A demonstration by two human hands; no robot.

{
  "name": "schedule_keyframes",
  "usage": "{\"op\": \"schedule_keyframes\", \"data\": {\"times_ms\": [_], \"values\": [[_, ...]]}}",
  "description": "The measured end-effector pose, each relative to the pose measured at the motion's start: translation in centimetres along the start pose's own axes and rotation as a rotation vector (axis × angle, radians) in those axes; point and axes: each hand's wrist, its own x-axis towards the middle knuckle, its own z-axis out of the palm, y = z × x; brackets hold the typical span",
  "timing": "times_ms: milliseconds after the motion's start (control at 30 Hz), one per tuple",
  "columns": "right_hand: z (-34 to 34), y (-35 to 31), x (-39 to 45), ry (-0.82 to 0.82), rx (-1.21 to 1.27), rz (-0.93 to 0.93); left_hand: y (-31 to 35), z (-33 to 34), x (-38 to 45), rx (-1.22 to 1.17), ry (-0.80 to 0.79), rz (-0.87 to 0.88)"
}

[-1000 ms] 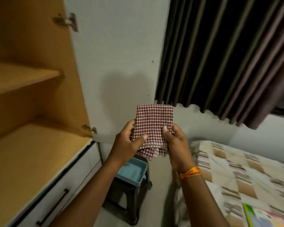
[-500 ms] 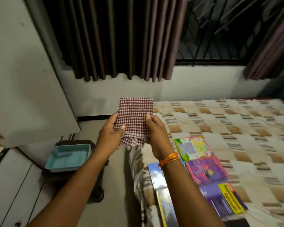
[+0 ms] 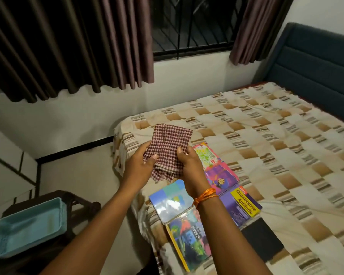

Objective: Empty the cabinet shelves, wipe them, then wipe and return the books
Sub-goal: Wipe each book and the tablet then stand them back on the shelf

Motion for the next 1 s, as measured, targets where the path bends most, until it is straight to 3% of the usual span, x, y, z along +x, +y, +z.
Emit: {"op": "schedule_keyframes", "data": {"times_ms": [200,467,867,1000], "values": [[-2.7,-0.7,5.2,0.095,-0.026,0.011,-0.9,3.8,6.2,-0.029,-0.148,0.075],[-4.7,0.0,13.4,0.280,-0.002,0.109,-4.7,10.5,15.5,0.015,-0.465,0.148],[-15.4,6.5,20.5,0.679,-0.394,0.301,-11.6,21.2,23.2,0.158,-0.651,0.082],[-19.0,10.3,23.1,0.678,-0.576,0.394,-15.4,24.8,25.4,0.214,-0.703,0.070]]}}
